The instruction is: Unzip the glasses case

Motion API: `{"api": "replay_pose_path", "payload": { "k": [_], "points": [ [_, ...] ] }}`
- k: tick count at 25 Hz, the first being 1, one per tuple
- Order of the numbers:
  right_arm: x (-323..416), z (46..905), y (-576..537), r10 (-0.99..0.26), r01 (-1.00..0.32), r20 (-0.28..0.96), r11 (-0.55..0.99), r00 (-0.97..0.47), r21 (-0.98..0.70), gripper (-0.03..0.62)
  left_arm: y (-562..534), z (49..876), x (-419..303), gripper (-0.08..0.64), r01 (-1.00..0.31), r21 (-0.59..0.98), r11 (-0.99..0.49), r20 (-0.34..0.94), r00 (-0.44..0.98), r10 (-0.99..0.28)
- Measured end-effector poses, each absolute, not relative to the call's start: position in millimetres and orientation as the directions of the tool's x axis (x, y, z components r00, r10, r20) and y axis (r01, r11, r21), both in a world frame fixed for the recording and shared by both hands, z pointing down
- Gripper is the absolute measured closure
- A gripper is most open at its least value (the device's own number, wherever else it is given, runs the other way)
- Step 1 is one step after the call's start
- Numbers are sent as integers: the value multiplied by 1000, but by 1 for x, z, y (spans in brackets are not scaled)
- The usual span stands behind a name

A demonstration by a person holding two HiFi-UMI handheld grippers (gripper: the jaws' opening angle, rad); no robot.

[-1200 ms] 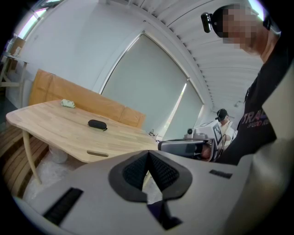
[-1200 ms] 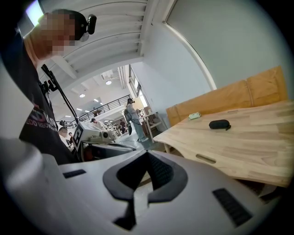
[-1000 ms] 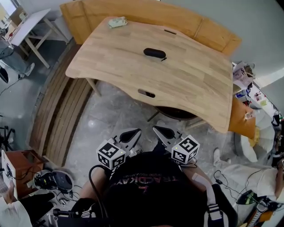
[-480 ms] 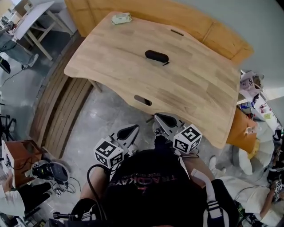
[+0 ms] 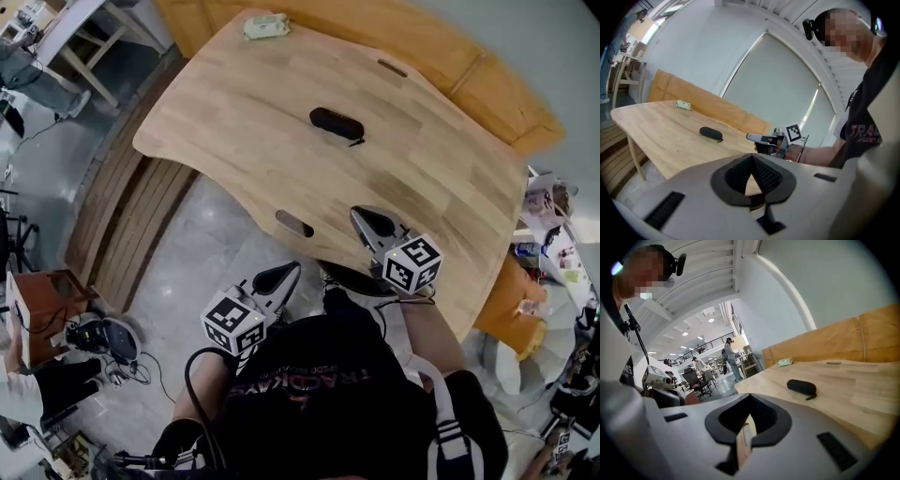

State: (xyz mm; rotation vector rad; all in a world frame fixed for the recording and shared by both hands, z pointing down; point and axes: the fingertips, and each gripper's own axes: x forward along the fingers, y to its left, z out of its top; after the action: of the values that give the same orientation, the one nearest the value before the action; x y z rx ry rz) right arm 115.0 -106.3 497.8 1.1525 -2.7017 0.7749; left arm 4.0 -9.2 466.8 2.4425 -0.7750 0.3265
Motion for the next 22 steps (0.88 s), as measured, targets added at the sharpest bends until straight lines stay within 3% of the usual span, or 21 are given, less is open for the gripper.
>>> {"api": "replay_pose_path", "payload": {
  "k": [7,9,11,22],
  "points": [
    [147,534,-189,-576,-675,351,617,-738,-406,565,-24,470,11,549,-671,431,-603,423,741,-521],
    [150,546,-213,-550,-662,369,630,-749,-405,536,-24,471,9,549,-698,434,-570,441,716,-542],
    [152,559,-237,-522,-652,394,644,-757,-400,469,-24,474,6,549,-722,435,-539,457,692,-559],
    [153,630,-354,-382,-642,598,702,-705,-308,314,-20,484,-1,549,-787,438,-435,505,616,-605]
  ]
}}
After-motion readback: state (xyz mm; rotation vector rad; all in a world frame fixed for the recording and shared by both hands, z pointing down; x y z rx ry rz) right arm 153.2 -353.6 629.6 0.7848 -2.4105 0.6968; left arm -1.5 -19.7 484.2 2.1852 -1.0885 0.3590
